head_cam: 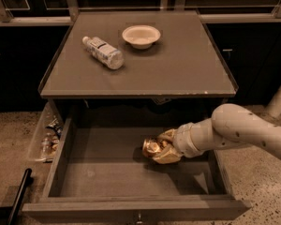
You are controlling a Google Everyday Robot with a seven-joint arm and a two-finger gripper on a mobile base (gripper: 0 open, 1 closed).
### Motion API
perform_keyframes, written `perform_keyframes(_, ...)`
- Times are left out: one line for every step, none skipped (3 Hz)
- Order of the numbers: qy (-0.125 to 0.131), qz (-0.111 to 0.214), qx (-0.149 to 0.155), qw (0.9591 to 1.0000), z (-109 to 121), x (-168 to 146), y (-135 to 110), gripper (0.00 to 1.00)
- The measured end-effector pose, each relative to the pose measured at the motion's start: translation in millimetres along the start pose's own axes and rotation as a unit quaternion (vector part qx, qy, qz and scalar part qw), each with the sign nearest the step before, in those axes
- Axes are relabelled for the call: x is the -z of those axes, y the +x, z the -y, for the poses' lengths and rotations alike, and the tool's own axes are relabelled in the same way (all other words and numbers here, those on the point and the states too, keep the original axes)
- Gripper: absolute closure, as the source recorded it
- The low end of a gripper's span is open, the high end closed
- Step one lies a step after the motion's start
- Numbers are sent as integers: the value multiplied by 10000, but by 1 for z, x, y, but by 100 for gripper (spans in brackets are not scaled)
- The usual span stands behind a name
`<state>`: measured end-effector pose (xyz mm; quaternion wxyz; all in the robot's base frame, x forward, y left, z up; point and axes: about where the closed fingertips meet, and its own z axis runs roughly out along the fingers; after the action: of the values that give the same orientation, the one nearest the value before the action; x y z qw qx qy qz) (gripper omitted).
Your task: Pick orange can from top drawer and place on counter
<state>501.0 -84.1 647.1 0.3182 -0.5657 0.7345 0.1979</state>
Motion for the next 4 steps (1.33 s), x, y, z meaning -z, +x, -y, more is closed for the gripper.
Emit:
perform_keyframes(143,-12,276,9995,-5,45,-30,100)
perform_keyframes(388,-137,653,9970,-3,88,-66,100)
perform_keyframes(652,-265,863,9938,11,133,-94,100)
perform_keyframes(920,-261,952,9909,46,177,-115,100)
